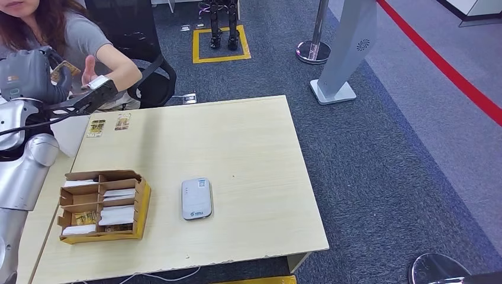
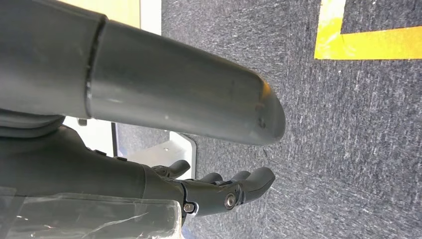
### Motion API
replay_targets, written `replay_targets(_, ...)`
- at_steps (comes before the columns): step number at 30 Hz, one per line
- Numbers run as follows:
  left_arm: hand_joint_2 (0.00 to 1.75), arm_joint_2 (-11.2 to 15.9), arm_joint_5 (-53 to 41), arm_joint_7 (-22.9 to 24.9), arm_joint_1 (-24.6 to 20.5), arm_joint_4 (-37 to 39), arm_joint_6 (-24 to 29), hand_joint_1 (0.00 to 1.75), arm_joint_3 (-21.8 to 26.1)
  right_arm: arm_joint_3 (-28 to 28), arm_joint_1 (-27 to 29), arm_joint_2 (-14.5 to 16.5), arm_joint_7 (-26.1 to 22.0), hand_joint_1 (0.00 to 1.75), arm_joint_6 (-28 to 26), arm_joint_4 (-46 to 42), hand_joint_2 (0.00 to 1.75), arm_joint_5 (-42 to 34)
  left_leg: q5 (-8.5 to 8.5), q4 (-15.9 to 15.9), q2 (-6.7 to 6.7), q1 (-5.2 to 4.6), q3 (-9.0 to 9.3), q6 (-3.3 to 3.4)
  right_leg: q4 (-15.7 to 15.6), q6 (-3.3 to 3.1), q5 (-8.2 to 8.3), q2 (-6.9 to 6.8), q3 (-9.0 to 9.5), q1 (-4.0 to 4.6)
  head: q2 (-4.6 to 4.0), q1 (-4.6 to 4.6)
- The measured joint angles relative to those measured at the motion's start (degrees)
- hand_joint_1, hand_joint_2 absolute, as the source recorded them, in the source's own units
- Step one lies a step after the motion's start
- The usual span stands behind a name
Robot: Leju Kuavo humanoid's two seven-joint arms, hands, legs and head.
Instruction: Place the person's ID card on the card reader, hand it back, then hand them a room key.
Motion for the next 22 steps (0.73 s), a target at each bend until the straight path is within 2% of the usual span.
replay_targets(14,1.75,-2.14,-1.67,-0.32,0.04,7.10,1.35,1.75,0.00,0.65,0.07,0.00,0.04,0.00,-0.01,0.02,0.00,-0.34,-0.01,0.00,0.01,-0.01,-0.03,0.01,-0.01,0.00,0.00,0.01,-0.02,0.00,0.01,0.00)
replay_targets(18,1.75,-2.35,-1.73,-0.45,0.08,7.81,1.81,0.01,0.00,0.73,0.10,0.00,0.04,0.00,-0.01,0.02,0.00,-0.33,-0.01,0.00,0.01,-0.01,-0.03,0.01,0.00,0.00,0.00,0.01,-0.02,0.00,0.01,0.01)
replay_targets(22,1.75,-2.37,-2.22,-0.56,0.36,8.07,3.25,0.00,0.00,0.78,0.11,0.00,0.04,0.00,0.01,0.02,0.00,-0.33,-0.01,0.00,0.01,-0.01,-0.03,0.00,0.00,0.00,0.00,0.01,-0.02,0.00,0.01,0.00)
